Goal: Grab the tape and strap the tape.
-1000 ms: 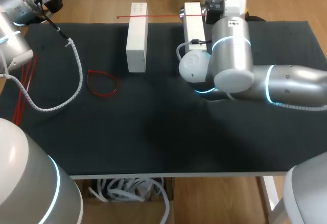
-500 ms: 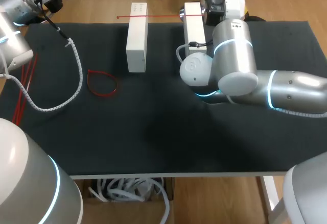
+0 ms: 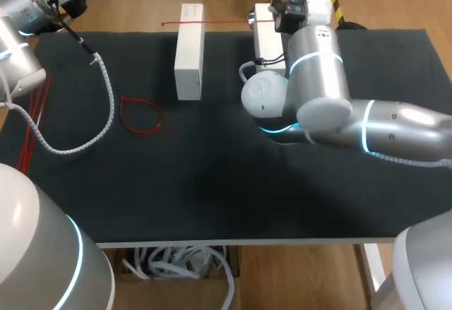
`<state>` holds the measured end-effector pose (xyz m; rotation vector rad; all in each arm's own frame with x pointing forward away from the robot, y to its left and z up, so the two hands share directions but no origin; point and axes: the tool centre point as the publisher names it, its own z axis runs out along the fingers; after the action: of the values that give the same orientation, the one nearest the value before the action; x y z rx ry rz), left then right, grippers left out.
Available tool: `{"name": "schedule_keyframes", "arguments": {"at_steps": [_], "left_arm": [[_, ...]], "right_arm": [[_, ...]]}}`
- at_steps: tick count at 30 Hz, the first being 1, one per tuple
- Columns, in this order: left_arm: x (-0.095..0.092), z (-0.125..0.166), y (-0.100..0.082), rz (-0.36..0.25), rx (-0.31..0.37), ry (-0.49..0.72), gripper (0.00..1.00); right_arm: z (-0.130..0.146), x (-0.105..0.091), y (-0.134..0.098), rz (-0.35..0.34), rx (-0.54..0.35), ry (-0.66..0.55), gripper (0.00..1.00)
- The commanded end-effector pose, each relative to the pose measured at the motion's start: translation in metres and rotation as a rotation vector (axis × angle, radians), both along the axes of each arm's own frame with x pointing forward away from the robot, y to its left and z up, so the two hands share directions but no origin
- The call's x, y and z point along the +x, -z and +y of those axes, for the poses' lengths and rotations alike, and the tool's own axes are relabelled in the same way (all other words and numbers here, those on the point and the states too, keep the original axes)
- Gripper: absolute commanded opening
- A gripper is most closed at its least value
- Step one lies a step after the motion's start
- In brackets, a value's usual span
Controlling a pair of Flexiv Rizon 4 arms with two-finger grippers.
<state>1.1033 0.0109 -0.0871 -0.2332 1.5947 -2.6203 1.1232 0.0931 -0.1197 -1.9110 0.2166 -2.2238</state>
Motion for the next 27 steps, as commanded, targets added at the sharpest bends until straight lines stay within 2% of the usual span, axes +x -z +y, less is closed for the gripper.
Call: {"name": "schedule_keyframes", "arguments": {"at_steps": [1, 17, 27], "left_arm": [[0.001, 0.0, 0.001, -0.002, -0.001, 0.003, 0.0], [0.001, 0.0, 0.001, -0.002, -0.001, 0.003, 0.0], [0.001, 0.0, 0.001, -0.002, -0.001, 0.003, 0.0]], "right_arm": [[0.003, -0.01, 0.002, 0.019, -0.002, -0.007, 1.0], [0.018, 0.01, 0.006, -0.001, 0.01, 0.008, 1.0], [0.027, -0.005, 0.006, 0.015, 0.042, -0.036, 1.0]]}}
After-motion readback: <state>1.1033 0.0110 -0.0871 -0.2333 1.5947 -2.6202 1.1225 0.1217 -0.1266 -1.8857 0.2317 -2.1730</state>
